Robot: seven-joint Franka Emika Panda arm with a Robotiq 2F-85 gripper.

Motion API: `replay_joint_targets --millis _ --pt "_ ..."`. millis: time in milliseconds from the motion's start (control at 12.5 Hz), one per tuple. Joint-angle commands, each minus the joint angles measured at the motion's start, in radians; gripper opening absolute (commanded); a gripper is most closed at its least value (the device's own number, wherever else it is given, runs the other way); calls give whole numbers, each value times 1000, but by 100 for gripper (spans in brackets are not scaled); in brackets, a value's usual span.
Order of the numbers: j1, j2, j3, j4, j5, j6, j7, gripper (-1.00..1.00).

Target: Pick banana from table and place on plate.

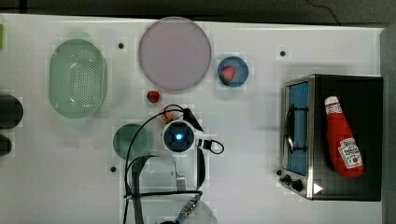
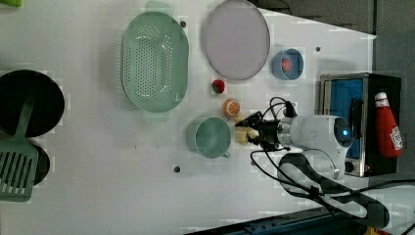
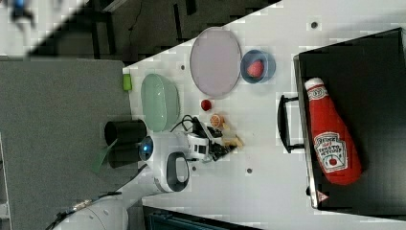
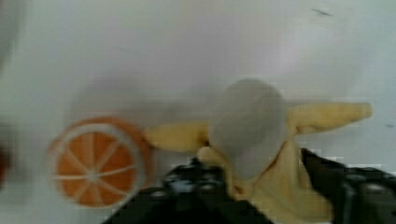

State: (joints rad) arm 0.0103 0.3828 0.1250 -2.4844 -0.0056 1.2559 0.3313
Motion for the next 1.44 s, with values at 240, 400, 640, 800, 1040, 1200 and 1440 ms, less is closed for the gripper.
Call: replay_joint_targets --millis 240,400,640,800,1040,1200,1440 --pt "-16 -29 -25 -4 4 29 30 -49" --pt "-16 -69 -27 -4 4 19 30 -49" --pt "-16 -236 -26 3 4 -181 30 -49" --pt "-16 -373 -27 44 4 -393 30 -49" --pt "-18 -509 -30 145 4 -696 30 -49" --pt "-18 -527 -30 243 4 -829 30 -49" --pt "-18 -430 -30 415 4 -899 30 -49"
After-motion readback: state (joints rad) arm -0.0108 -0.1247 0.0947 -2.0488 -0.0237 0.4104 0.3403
